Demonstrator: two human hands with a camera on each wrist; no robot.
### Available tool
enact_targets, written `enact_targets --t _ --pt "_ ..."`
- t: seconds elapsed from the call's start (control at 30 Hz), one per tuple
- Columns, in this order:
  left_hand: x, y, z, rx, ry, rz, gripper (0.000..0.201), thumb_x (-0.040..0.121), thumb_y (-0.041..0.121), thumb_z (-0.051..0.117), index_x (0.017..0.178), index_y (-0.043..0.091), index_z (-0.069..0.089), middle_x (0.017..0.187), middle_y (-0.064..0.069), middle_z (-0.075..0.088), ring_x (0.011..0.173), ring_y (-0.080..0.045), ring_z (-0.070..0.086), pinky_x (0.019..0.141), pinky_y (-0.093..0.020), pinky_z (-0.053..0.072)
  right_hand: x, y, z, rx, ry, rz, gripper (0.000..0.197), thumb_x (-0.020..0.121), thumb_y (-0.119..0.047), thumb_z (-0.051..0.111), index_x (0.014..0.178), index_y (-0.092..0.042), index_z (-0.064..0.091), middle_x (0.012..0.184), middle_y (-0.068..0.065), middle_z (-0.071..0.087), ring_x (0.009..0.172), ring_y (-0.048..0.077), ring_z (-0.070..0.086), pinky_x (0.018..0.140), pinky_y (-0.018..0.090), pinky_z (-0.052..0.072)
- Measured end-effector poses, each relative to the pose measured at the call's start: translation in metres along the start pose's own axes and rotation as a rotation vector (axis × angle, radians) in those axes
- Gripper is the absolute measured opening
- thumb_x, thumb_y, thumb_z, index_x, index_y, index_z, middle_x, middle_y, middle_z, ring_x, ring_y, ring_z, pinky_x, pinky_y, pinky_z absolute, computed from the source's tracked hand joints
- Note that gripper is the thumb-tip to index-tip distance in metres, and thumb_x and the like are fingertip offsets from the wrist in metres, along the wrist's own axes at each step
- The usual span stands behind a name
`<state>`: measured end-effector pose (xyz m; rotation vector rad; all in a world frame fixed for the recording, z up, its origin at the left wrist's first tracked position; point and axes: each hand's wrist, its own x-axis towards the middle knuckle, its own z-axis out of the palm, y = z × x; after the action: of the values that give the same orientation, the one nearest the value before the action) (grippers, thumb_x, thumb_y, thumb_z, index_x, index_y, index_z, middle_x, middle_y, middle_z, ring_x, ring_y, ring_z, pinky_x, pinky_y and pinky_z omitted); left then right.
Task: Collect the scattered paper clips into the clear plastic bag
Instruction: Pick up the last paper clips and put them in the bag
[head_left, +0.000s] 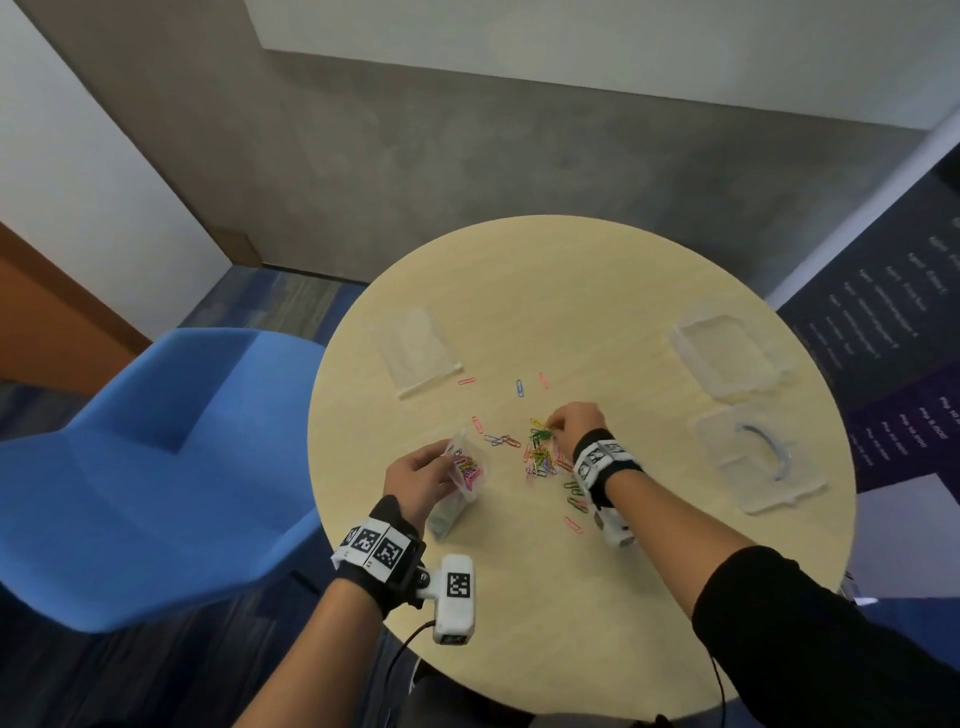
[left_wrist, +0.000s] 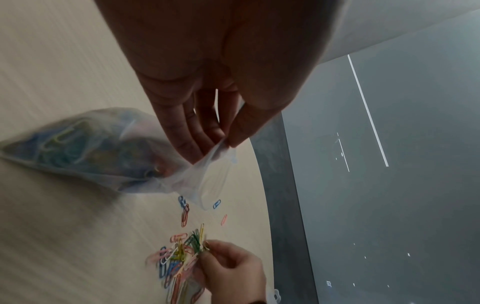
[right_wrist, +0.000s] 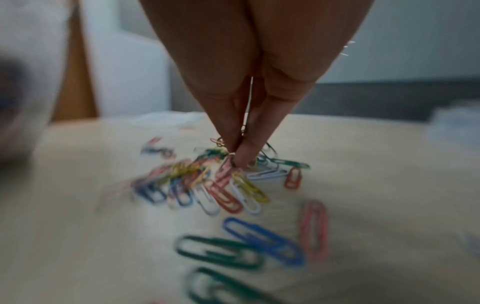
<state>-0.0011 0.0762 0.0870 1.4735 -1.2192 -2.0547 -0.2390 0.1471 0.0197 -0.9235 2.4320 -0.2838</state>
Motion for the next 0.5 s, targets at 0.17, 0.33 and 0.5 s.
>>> enact_targets --t 0.17,0.33,0.5 --pt "-0.003 0.003 0.007 0.015 0.003 -0.013 0.024 0.091 -0.005 0.054 0.109 0.002 0.067 0.090 -0.012 0.069 0.077 -0.021 0.067 0.060 -0.021 0.059 -0.033 0.012 -0.020 1.198 0.001 0.264 0.023 0.080 0.006 0.070 0.103 0.002 0.070 0.098 0.019 0.071 0.082 0.025 0.072 0.063 0.021 0.059" --pt "-0.007 0.006 0.019 0.001 0.004 -0.021 0.021 0.090 -0.008 0.053 0.104 0.001 0.067 0.080 -0.012 0.068 0.068 -0.020 0.067 0.053 -0.020 0.057 -0.068 -0.030 -0.027 1.688 -0.260 0.176 0.019 0.084 0.010 0.061 0.101 0.002 0.065 0.095 0.018 0.070 0.082 0.022 0.071 0.072 0.025 0.060" --pt "-0.008 0.011 0.021 0.044 -0.020 -0.007 0.022 0.087 -0.007 0.058 0.102 0.006 0.069 0.073 -0.010 0.069 0.061 -0.016 0.066 0.053 -0.019 0.054 -0.088 -0.068 0.008 1.464 -0.377 0.072 0.021 0.085 0.012 0.059 0.105 0.005 0.064 0.094 0.019 0.069 0.078 0.022 0.070 0.076 0.028 0.059"
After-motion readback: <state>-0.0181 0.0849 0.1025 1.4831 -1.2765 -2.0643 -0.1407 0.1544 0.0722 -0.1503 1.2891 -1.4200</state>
